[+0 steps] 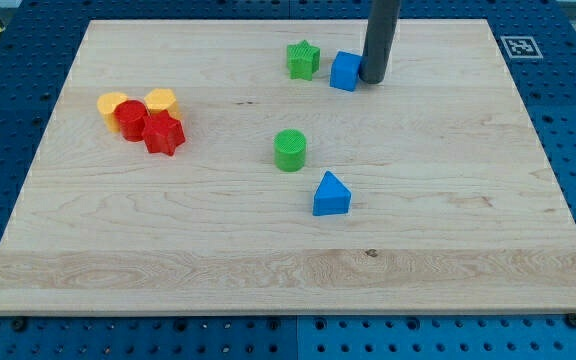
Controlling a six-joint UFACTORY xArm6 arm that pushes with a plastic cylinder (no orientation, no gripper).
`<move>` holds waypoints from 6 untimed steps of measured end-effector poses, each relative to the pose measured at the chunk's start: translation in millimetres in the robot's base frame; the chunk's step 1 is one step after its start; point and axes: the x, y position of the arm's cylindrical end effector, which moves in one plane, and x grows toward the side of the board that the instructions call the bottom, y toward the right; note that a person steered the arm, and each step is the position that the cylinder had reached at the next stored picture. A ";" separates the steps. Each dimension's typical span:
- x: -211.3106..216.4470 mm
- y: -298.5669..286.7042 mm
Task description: Slide the blue cube closer to green star
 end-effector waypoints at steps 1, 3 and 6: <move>-17.6 0.0; 46.3 10.9; 56.2 -17.0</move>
